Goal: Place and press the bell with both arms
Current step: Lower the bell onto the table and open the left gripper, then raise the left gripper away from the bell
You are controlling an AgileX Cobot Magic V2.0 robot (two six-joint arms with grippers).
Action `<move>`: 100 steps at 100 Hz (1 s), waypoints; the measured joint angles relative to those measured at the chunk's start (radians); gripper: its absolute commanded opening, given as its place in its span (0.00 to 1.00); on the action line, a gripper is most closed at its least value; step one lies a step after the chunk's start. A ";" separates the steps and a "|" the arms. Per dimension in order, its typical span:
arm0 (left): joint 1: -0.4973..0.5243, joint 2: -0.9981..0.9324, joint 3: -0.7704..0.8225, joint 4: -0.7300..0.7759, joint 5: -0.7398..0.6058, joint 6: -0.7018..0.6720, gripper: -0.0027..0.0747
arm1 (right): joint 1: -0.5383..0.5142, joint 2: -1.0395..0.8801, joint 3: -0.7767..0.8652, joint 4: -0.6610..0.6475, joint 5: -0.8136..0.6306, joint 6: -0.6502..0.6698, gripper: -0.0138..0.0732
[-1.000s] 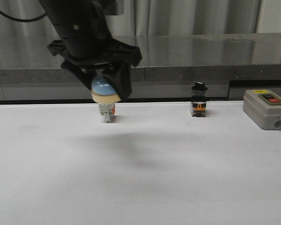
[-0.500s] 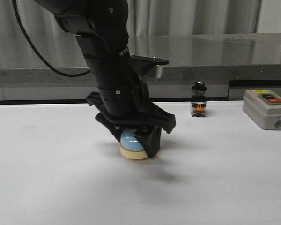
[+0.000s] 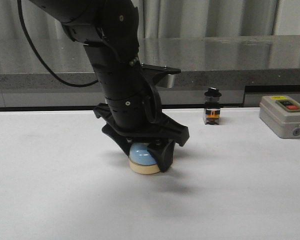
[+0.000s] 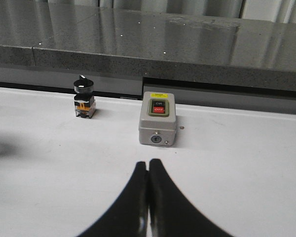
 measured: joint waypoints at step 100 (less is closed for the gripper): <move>0.238 -0.497 0.119 -0.001 -0.056 -0.008 0.81 | 0.000 0.000 0.000 0.000 0.000 0.000 0.09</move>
